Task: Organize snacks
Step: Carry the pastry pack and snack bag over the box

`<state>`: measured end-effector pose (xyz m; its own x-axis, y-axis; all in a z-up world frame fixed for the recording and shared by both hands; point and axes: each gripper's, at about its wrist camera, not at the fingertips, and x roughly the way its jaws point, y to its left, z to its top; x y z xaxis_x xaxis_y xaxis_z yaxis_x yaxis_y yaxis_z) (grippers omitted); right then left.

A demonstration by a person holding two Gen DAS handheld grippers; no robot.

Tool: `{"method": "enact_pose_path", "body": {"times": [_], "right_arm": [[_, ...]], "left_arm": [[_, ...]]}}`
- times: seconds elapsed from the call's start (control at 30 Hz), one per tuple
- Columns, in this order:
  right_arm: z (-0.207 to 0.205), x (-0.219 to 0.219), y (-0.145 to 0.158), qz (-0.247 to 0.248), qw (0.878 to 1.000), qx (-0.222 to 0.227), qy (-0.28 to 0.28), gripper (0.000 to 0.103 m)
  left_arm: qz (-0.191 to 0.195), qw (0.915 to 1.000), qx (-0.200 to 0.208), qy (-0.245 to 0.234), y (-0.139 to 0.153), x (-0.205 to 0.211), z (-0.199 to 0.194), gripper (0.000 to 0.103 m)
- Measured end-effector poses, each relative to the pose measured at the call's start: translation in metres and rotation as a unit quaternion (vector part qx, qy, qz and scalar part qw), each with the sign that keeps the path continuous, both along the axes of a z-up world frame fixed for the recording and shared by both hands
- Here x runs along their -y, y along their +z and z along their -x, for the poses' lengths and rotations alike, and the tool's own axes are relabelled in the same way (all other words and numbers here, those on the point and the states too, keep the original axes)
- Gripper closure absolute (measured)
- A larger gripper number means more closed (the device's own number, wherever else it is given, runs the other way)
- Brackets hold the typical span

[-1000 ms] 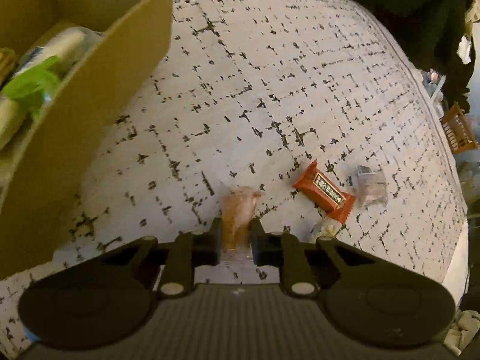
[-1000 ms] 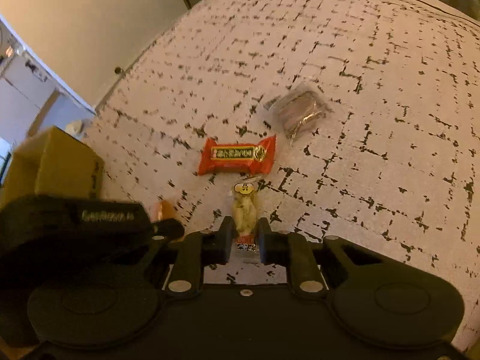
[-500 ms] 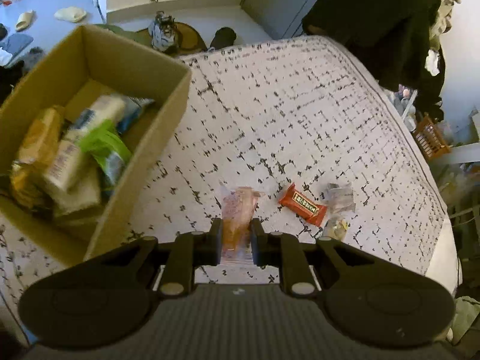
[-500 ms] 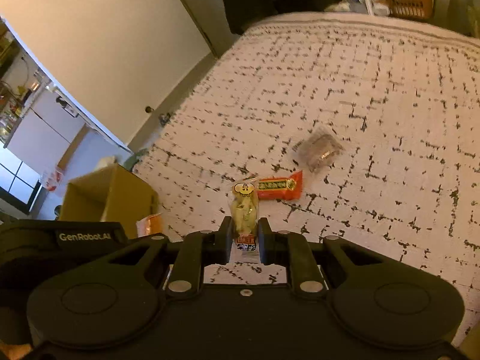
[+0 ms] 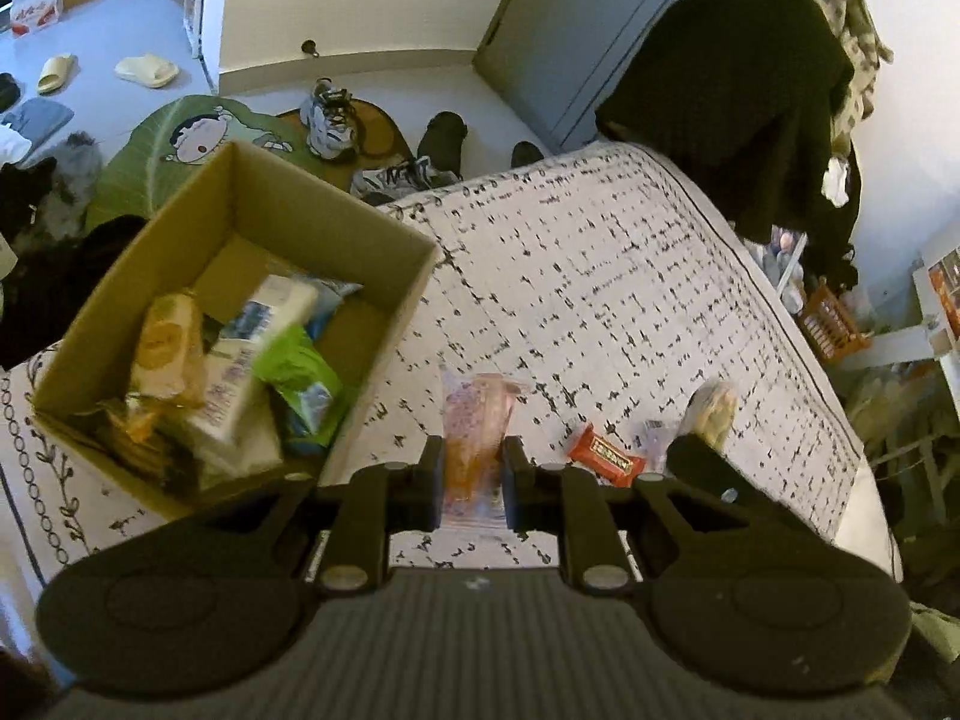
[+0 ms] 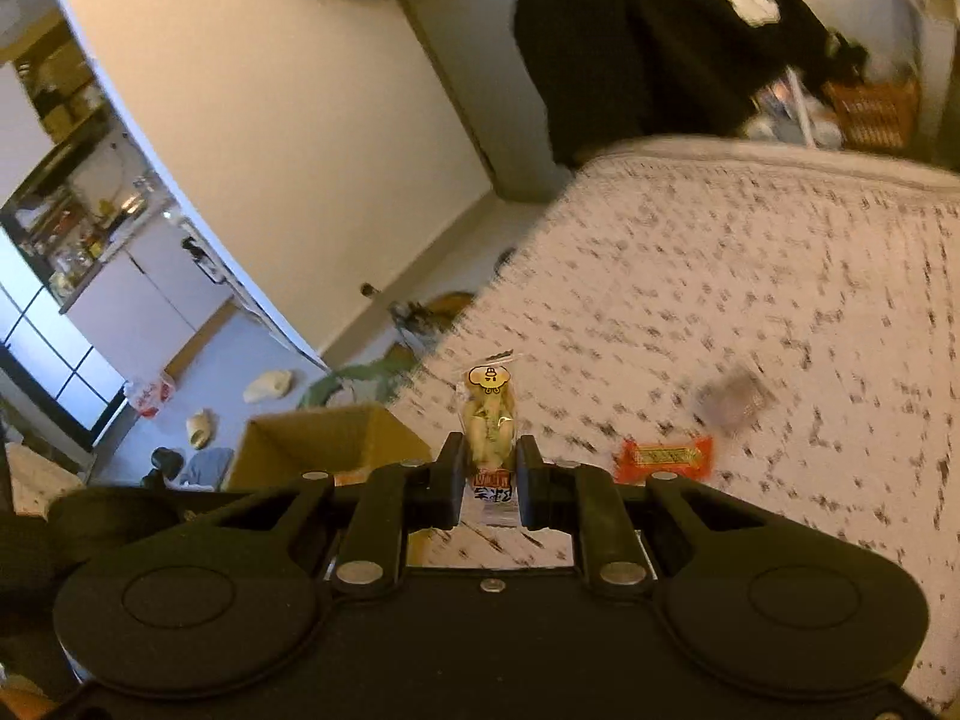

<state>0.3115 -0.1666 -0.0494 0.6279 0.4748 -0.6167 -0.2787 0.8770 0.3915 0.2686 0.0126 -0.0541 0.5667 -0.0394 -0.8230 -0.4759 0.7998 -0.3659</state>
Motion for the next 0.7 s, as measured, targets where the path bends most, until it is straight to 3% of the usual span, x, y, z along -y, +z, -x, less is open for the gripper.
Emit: {"method": "enact_pose_path", "body": {"times": [0.23, 0.43, 0.7], "right_arm": [[0.004, -0.023, 0.02, -0.002, 1.0, 0.024, 0.002, 0.086], [0.004, -0.042, 0.016, -0.031, 0.999, 0.017, 0.001, 0.086], [0.002, -0.062, 0.01, -0.025, 0.999, 0.012, 0.026, 0.086]], "left_arm": [[-0.001, 0.9998, 0.013, 0.013, 0.012, -0.022, 0.011, 0.086], [-0.007, 0.9994, 0.018, 0.027, 0.014, -0.045, 0.021, 0.086], [0.01, 0.9989, 0.01, 0.044, 0.0, -0.077, 0.027, 0.086]]}}
